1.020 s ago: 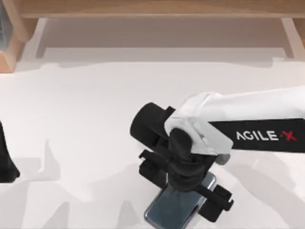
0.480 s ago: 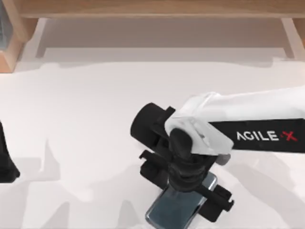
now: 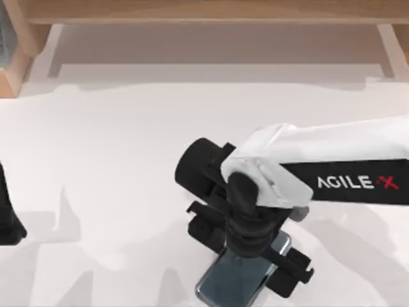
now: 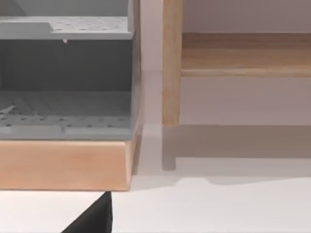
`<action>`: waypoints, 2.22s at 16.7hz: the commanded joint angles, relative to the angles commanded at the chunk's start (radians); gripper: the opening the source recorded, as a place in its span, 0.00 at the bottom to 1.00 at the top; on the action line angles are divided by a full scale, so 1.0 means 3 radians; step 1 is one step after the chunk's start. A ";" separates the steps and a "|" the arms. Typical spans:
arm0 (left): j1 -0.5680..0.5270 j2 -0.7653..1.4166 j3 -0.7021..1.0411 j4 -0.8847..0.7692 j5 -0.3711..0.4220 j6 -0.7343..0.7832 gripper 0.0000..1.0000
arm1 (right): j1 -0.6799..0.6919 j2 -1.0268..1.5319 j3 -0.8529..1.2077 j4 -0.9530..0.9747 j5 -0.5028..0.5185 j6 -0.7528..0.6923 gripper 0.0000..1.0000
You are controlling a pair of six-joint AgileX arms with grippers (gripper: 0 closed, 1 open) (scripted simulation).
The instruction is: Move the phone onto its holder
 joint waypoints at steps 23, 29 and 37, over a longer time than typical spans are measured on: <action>0.0000 0.0000 0.0000 0.0000 0.0000 0.0000 1.00 | -0.1386 -0.0925 0.0027 0.0928 0.0155 -0.1740 0.00; 0.0000 0.0000 0.0000 0.0000 0.0000 0.0000 1.00 | -0.2116 -0.1470 -0.0191 0.1570 0.0348 -0.2522 0.00; 0.0000 0.0000 0.0000 0.0000 0.0000 0.0000 1.00 | -0.2726 -0.2023 -0.0687 0.2232 0.0584 -0.3496 0.00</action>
